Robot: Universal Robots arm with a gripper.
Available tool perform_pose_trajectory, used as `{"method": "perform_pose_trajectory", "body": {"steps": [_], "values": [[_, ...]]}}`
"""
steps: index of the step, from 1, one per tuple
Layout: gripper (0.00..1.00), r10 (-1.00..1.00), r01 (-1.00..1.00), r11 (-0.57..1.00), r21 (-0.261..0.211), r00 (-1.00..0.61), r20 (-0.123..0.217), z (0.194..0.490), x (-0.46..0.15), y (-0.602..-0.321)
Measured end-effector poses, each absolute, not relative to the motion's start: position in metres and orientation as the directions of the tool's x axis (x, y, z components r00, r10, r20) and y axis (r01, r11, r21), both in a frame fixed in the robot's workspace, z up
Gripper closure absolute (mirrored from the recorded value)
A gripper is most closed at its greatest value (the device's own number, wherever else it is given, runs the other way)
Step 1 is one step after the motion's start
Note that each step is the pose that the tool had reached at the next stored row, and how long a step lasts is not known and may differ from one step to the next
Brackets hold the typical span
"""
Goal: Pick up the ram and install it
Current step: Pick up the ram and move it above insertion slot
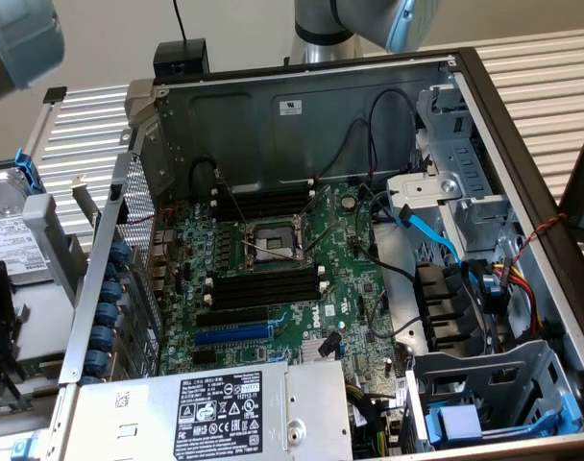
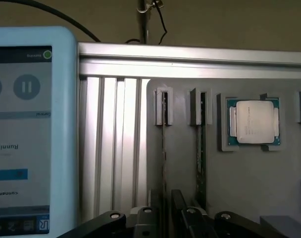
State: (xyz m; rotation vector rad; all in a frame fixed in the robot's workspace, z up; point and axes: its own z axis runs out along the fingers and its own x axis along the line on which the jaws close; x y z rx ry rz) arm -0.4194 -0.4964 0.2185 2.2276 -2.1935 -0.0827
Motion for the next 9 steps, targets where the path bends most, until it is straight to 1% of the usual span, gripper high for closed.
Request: {"method": "perform_pose_trajectory", "body": {"steps": [9], "values": [[0.75, -1.000, -0.999, -0.016, 0.047, 0.015, -0.028, 0.206, -0.419, -0.496]]}}
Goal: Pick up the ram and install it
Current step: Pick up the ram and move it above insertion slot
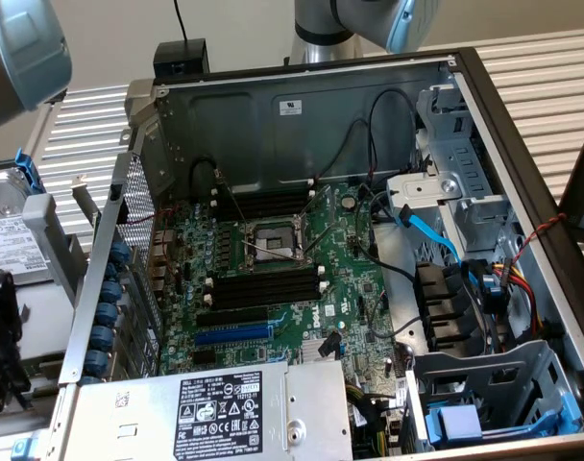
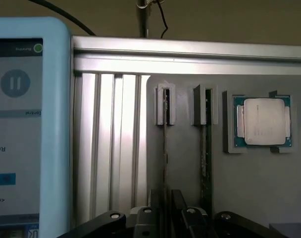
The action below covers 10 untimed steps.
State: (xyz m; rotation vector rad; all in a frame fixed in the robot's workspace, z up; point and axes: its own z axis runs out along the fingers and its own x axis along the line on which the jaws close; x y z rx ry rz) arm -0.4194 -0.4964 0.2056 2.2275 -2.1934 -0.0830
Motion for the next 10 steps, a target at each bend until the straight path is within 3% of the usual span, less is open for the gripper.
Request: {"method": "perform_pose_trajectory", "body": {"steps": [10], "values": [[0.75, -1.000, -0.999, -0.016, 0.047, 0.015, -0.028, 0.2029, -0.4194, -0.4964]]}}
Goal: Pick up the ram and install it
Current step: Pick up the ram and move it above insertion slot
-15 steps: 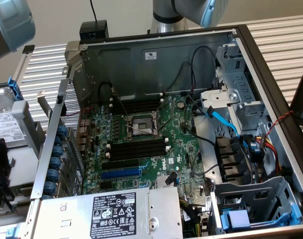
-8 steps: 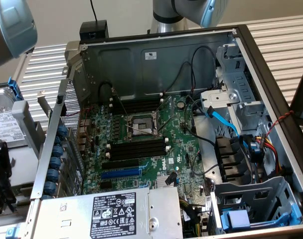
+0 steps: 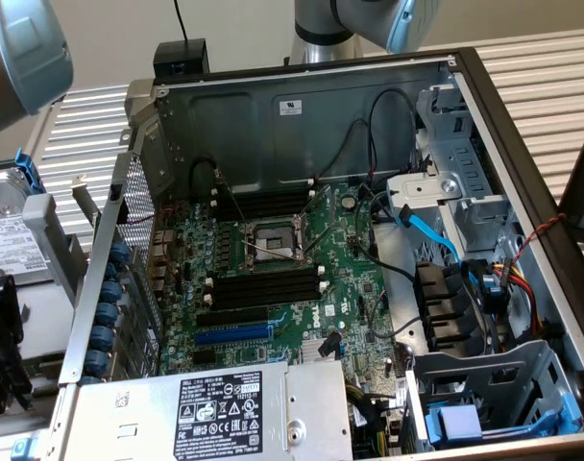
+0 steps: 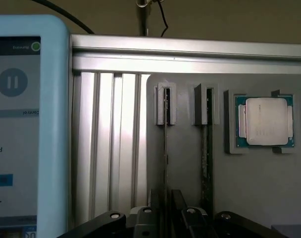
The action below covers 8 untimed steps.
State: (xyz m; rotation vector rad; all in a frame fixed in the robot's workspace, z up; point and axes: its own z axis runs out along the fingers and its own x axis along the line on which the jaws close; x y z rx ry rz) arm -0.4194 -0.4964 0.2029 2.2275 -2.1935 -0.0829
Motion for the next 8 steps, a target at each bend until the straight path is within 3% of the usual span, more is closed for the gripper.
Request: {"method": "perform_pose_trajectory", "body": {"steps": [8], "values": [[0.75, -1.000, -0.999, -0.016, 0.047, 0.015, -0.028, 0.2029, -0.4194, -0.4964]]}}
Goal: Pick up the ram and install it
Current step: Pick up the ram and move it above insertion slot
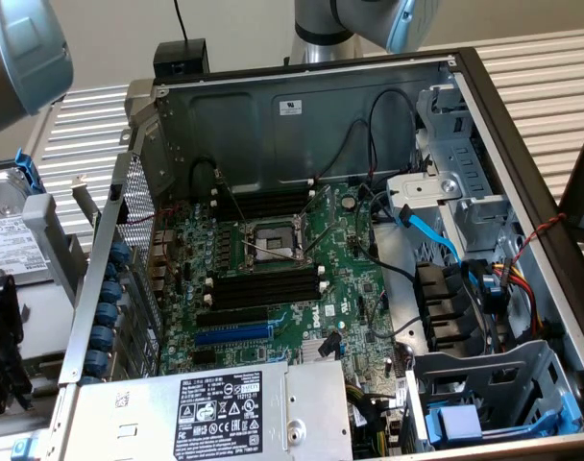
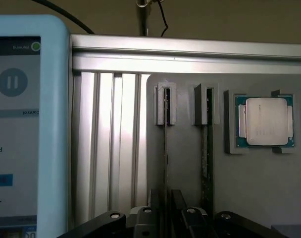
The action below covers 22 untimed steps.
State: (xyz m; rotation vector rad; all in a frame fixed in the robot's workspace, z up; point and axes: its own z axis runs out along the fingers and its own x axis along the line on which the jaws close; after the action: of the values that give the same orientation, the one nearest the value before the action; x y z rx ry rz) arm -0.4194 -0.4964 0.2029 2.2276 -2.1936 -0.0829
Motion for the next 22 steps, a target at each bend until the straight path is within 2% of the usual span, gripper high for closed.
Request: {"method": "perform_pose_trajectory", "body": {"steps": [1, 2, 4, 22], "values": [[0.78, -1.000, -0.999, -0.016, 0.047, 0.015, -0.028, 0.2029, -0.4194, -0.4964], [0.84, -1.000, -0.999, -0.016, 0.047, 0.015, -0.028, 0.2029, -0.4194, -0.4964], [0.88, -1.000, -0.999, -0.016, 0.047, 0.015, -0.028, 0.2029, -0.4194, -0.4964], [0.88, -1.000, -0.999, -0.016, 0.047, 0.015, -0.028, 0.2088, -0.4194, -0.4964]]}}
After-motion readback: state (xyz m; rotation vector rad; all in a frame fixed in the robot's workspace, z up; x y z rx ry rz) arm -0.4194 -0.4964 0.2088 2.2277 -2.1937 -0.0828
